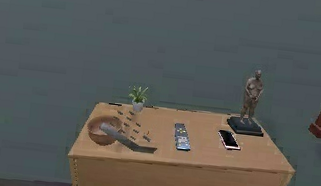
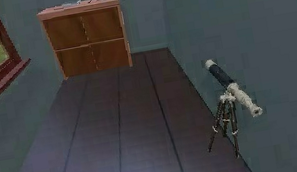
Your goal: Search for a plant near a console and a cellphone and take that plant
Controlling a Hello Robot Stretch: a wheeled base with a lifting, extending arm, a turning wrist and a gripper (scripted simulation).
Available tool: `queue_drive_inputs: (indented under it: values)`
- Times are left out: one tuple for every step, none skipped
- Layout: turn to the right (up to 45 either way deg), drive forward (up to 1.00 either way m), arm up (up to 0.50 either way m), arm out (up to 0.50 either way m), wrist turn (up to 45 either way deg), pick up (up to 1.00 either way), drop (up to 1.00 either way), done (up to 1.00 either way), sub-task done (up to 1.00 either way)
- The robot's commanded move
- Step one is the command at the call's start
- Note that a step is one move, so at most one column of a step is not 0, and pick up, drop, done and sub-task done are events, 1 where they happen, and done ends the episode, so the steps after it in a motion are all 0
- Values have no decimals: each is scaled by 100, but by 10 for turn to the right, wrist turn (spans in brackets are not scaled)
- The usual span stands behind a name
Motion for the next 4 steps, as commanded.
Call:
queue_drive_inputs:
  values:
    - [-30,0,0,0,0,0,0,0,0]
    - [0,10,0,0,0,0,0,0,0]
    - [-450,0,0,0,0,0,0,0,0]
    - [-450,0,0,0,0,0,0,0,0]
